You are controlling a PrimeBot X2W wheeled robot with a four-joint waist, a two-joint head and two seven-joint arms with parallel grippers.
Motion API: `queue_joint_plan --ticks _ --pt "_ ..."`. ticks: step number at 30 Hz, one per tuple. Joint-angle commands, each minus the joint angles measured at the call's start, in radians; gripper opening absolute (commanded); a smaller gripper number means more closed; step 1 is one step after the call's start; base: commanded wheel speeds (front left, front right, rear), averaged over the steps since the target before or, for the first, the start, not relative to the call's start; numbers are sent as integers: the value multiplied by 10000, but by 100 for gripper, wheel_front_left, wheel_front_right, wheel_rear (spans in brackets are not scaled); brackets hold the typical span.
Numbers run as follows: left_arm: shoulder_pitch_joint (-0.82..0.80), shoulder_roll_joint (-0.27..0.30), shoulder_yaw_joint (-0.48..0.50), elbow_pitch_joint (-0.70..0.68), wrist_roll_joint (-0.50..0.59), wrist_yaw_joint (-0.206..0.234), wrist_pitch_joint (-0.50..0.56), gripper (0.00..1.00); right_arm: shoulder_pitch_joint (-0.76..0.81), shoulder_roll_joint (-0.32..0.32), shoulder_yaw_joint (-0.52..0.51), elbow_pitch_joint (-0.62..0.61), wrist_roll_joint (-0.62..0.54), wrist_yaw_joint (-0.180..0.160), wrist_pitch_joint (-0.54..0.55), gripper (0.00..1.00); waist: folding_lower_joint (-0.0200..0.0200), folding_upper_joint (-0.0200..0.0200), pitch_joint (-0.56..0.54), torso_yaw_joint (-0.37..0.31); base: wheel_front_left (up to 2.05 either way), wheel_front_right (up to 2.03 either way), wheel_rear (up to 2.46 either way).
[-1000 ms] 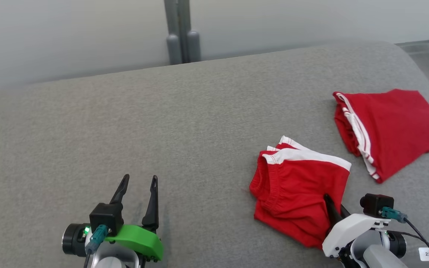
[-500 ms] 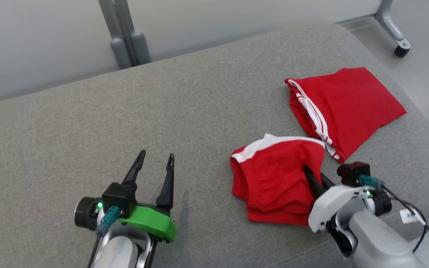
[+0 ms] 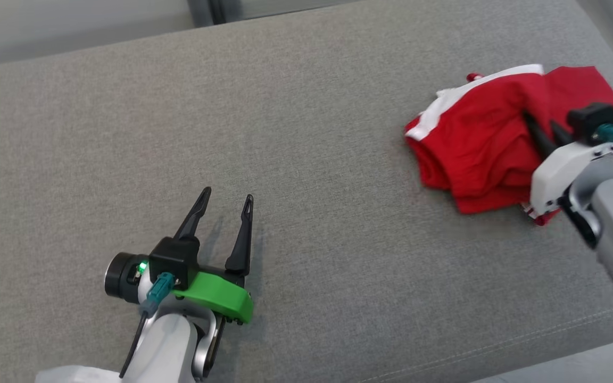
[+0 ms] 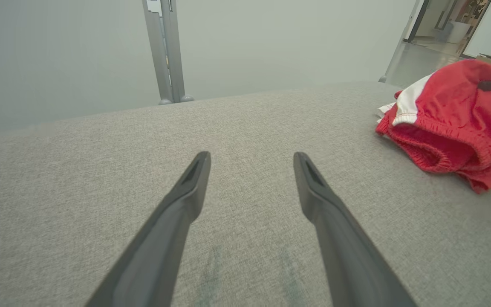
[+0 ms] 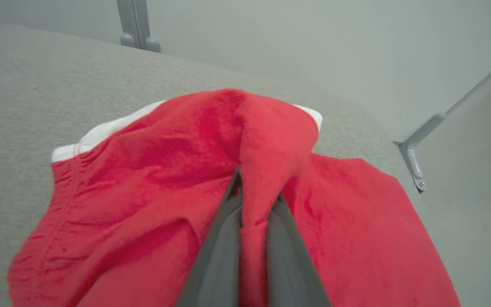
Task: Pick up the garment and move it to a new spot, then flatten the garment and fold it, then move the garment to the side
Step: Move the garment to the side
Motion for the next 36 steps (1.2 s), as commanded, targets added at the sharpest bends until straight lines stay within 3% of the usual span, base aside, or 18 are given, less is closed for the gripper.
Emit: queue_joint_plan --ticks 1,7,11,13,14,21,25,29,31,36 --pt "-206 44 23 -37 49 -34 11 100 -223 -212 -46 163 38 -17 -1 0 0 0 643 605 0 0 0" --pt "-375 44 43 -58 137 -39 11 100 -1102 -1339 -257 1423 44 -17 -28 0 0 0 997 936 0 0 0" --pt "-434 44 97 -34 227 -80 11 100 -1553 -1567 -315 2299 -175 -17 10 0 0 0 1157 1058 0 0 0" --pt "-473 44 119 -19 260 -103 11 100 -1741 -1641 -482 2803 -281 -17 0 49 0 0 1223 1112 0 0 0" --pt "-483 44 122 -17 280 -104 11 100 -1842 -1682 -604 3066 -344 -17 -10 100 0 0 1245 1140 0 0 0" --pt "-475 44 249 9 331 -127 11 100 -2336 -2473 -2253 3694 -1597 -17 -57 100 0 0 1224 1206 0 0 0" --pt "-299 42 397 58 361 -106 11 100 -1856 -2272 -3708 2690 -2519 -17 -61 100 0 0 988 1127 0 0 0" --pt "-109 42 493 73 336 5 11 100 -939 -1444 -5151 1055 -3477 -17 -60 100 0 0 602 1056 0 0 0" --pt "69 44 649 102 321 124 11 100 0 -489 -5855 -327 -3934 -17 -55 100 0 0 259 1035 0 0 0" --pt "469 41 958 314 449 296 11 100 1513 922 -6128 -2053 -3957 -17 -55 100 0 0 -322 1066 0 0 0"
